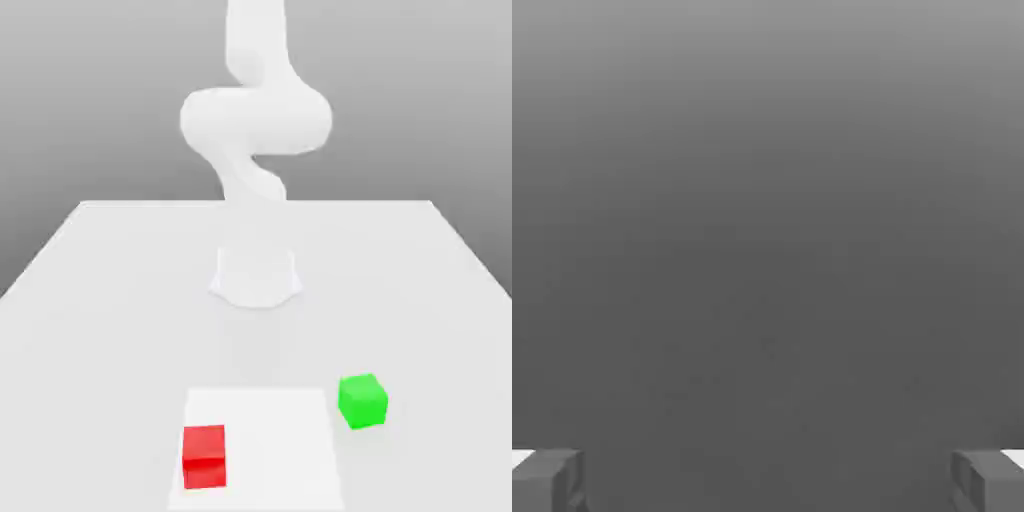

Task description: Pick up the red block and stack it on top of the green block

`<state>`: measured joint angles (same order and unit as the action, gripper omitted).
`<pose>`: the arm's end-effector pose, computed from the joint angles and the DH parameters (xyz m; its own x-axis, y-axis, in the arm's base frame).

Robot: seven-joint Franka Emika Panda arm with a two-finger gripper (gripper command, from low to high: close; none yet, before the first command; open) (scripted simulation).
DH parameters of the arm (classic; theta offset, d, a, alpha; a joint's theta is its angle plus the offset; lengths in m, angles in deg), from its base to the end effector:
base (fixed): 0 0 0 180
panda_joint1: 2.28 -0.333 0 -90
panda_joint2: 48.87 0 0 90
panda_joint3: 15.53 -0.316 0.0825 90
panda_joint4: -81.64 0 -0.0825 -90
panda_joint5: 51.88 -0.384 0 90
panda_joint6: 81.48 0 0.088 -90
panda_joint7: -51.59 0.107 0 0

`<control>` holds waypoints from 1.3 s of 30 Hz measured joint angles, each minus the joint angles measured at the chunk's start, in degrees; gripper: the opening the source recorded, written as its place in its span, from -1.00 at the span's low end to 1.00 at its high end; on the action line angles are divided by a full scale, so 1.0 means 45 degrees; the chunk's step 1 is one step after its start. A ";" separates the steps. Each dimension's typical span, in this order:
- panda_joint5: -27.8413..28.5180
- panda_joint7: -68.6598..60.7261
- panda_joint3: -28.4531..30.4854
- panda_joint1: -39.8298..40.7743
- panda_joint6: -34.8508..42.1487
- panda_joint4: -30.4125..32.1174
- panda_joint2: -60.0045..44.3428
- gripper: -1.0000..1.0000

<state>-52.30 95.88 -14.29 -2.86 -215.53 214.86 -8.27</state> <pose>0.3811 -0.0070 0.6694 0.5320 -0.7118 0.4585 -0.5283 -0.7023 -0.4772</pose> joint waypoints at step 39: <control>-0.0950 -0.3299 0.1176 0.0218 -0.5831 0.2831 -1.2241 -1.00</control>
<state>-56.58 81.04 -8.99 -1.88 -241.76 227.60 -63.36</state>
